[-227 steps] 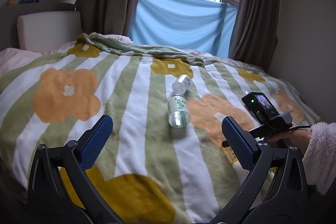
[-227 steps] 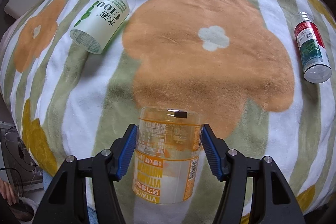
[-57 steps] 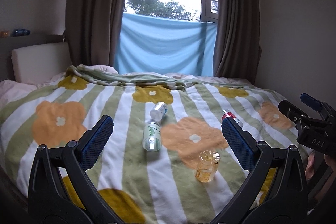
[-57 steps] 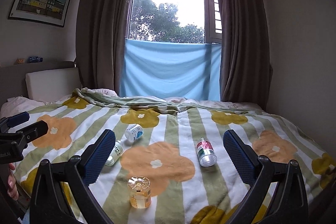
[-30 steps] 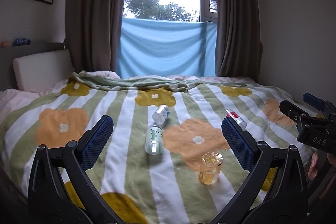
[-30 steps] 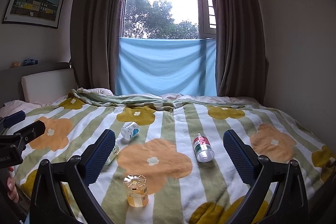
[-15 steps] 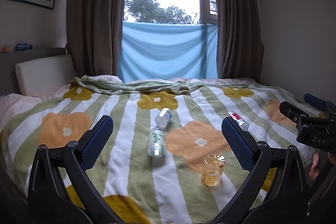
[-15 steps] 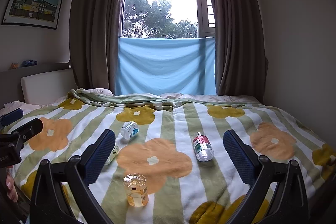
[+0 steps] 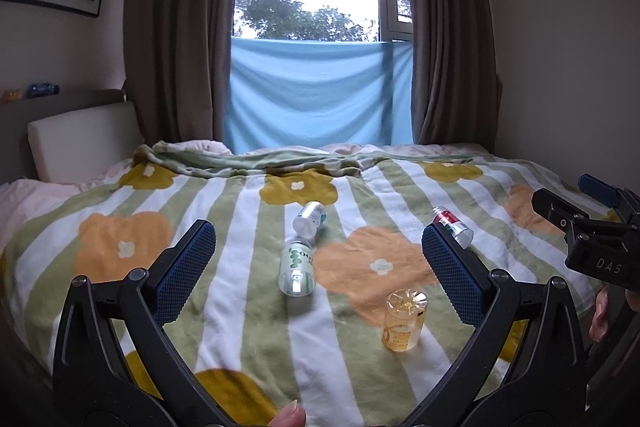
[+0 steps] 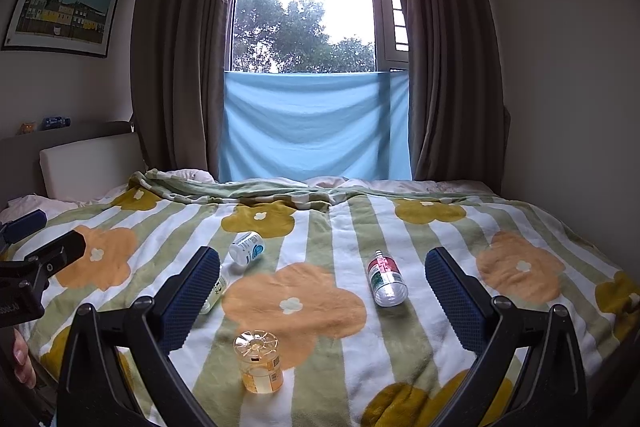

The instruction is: Flip cup upside down

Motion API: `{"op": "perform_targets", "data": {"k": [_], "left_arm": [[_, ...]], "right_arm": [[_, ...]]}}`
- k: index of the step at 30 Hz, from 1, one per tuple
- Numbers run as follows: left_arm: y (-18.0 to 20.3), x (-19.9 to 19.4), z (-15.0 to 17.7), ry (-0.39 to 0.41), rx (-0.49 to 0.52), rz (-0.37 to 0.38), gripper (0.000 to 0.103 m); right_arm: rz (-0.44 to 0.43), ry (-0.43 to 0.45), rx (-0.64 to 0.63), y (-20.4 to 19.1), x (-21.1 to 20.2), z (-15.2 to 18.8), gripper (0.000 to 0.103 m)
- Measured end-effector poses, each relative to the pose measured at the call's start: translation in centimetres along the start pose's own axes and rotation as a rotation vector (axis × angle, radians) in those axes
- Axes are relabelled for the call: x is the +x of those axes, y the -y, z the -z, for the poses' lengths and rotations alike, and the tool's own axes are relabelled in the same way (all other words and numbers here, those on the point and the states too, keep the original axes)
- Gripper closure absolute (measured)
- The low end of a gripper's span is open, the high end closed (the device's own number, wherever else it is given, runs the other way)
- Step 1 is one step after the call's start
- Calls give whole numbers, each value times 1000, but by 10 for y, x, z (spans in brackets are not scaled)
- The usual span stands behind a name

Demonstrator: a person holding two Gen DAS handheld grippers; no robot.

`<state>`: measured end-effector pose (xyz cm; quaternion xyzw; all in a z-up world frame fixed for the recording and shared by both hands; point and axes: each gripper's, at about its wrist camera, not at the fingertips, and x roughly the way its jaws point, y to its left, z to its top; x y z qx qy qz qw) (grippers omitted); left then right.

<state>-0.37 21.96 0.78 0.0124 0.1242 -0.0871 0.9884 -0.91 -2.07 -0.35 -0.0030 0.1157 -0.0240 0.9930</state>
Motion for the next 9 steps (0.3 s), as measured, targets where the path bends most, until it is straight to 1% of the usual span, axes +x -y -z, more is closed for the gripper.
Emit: {"op": "perform_targets", "data": {"k": [3,6,9], "left_arm": [[1,0,0,13,-8,8,0],[2,-2,1,31,-2,-8,0],[1,-4,0,41,-6,5,0]], "right_arm": [[-3,0,2,0,-1,0,0],[-2,-2,0,-1,-1,1,0],[-3,-3,2,-2,-1,1,0]]}}
